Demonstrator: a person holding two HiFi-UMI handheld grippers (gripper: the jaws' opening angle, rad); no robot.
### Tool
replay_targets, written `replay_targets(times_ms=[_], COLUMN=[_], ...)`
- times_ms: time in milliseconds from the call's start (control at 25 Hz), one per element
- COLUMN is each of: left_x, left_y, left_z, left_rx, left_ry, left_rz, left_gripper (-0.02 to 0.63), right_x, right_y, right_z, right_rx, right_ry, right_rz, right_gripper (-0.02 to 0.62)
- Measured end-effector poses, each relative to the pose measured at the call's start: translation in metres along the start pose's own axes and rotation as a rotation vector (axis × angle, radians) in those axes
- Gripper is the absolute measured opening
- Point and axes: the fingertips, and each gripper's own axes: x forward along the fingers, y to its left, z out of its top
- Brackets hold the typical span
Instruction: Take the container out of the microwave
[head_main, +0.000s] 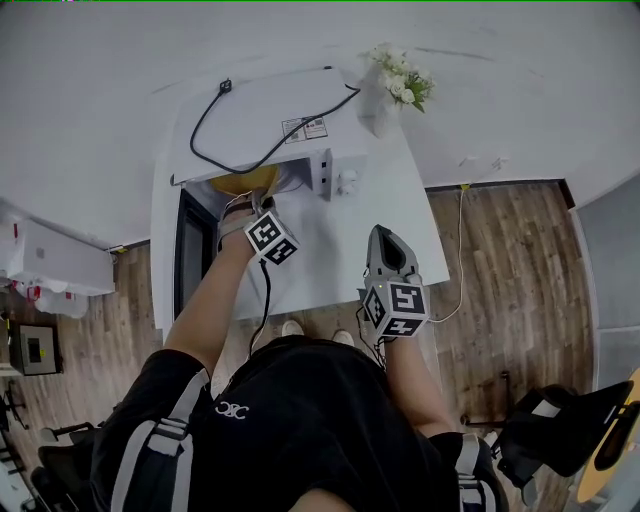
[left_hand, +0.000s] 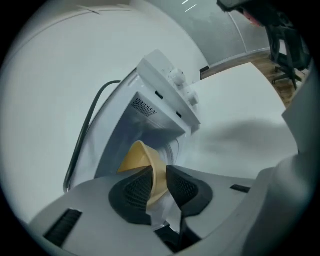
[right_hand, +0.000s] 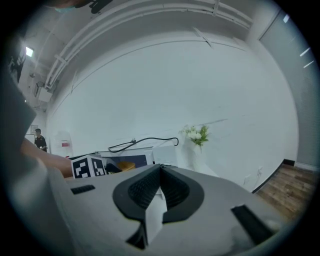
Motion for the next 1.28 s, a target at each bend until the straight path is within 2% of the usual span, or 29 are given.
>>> replay_targets(times_ms=[240,560,760,920,1280], left_x=[-0.038,-0.084,-0.104,-0.110,-0.114], left_y=[-0.012,-0.040,-0.054,-0.062,-0.066], left_z=[-0.004,0.001,0.008,0.009,0.008], left_rx=[-0.017,0.022,-0.007,-0.029,-0.014], left_ry=[0.004,-0.008,-0.014,-0.003,0.004], left_rz=[-0.014,-0.012,-0.021,-0.024,-0.018], left_gripper=[0.101,0.098,0.098,0.098,0.097], right_x=[0.011,0.019,0.018,0.017,0.021], right_y=[0.010,0.029,0.036,0.037,0.038], right_z=[-0.010,-0.018,-0.019,-0.022,-0.029], right_rx=[-0.005,-0.022,-0.052,-0.067,-0.016], right_ry=[0.032,0.056,0.054,0.061,0.075], right_rz=[0.069,0.175,0.231,0.258,0.284], right_gripper=[0.003,0.003,0.003,0.003,0.003])
